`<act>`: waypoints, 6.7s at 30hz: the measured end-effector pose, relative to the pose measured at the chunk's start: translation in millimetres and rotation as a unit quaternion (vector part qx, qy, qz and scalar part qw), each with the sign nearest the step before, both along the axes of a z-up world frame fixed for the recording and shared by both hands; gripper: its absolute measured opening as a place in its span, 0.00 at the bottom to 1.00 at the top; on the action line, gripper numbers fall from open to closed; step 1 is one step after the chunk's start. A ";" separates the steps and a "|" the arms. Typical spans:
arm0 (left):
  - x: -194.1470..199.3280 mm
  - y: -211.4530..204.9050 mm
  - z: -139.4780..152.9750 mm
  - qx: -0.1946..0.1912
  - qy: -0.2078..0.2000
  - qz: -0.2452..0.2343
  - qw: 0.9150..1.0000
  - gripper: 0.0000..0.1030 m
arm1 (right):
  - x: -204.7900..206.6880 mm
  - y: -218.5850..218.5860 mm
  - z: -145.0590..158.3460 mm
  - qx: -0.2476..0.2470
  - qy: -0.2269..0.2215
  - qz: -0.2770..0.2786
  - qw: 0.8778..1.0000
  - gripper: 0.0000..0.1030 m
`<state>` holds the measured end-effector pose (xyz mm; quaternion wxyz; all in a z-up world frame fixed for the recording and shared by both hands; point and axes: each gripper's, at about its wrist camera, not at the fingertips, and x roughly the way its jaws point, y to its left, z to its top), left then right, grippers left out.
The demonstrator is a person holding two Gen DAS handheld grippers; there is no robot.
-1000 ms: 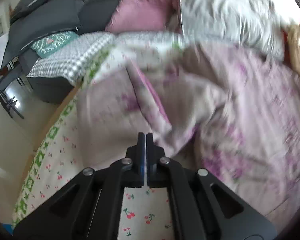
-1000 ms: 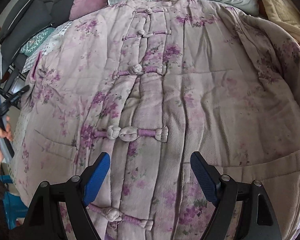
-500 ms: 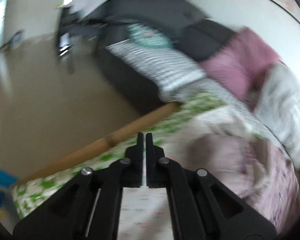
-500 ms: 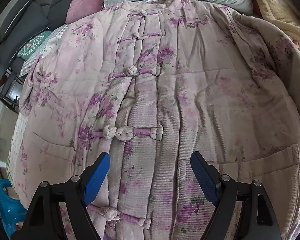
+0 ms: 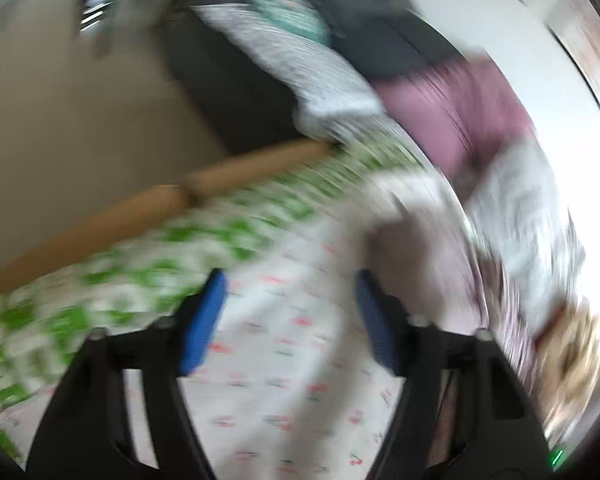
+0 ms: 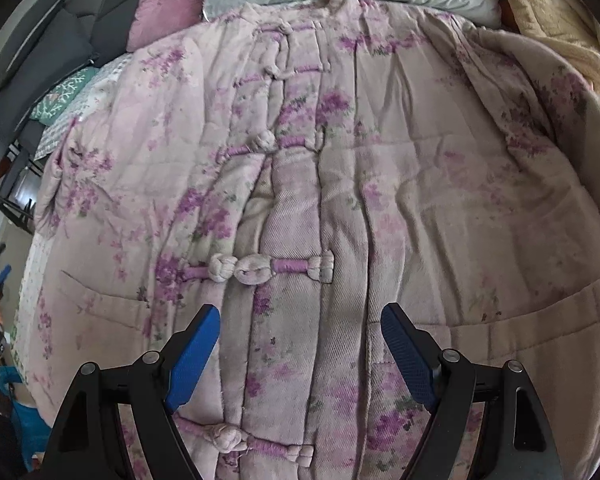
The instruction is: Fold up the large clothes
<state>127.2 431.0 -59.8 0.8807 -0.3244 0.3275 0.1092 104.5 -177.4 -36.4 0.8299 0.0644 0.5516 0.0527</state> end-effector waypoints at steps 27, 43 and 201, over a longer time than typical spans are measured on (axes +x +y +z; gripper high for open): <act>18.7 -8.8 -35.8 -0.100 -0.023 -0.005 0.995 0.50 | 10.5 9.4 -9.9 -0.022 0.004 -0.011 1.000 0.81; 5.9 15.8 22.2 0.013 -0.121 0.138 0.983 0.12 | 8.0 8.7 0.3 -0.015 -0.015 -0.013 1.000 0.81; -96.4 -181.3 53.8 0.024 0.104 -0.245 0.964 0.90 | -138.2 -175.9 86.7 -0.004 -0.038 -0.124 0.992 0.82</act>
